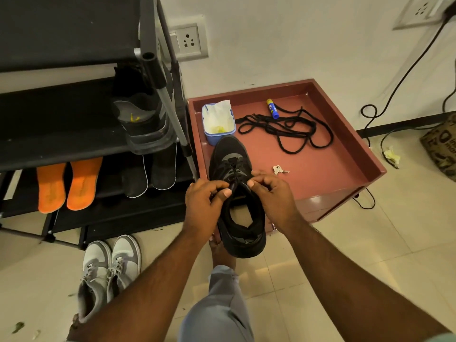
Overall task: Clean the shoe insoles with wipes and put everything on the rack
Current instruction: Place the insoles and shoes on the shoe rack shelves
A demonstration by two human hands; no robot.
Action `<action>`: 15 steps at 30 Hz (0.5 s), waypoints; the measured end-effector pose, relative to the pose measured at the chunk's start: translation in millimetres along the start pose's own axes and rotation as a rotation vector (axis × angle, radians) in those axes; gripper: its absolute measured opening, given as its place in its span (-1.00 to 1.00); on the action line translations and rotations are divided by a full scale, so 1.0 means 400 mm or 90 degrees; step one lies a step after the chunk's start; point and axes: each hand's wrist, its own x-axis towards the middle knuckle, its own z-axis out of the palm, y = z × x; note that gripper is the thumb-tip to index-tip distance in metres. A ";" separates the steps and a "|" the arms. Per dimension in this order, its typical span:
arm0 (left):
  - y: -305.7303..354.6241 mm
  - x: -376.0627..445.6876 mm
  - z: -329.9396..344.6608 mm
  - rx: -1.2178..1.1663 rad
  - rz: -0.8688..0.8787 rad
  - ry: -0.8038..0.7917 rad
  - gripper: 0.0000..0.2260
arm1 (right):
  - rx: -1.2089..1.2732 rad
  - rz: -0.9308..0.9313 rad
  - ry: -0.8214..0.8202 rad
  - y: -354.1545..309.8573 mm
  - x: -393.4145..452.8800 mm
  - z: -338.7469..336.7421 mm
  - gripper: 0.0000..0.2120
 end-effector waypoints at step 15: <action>-0.028 0.070 -0.116 0.021 -0.054 -0.150 -0.92 | -0.604 -0.266 -0.213 -0.009 0.079 -0.133 -0.83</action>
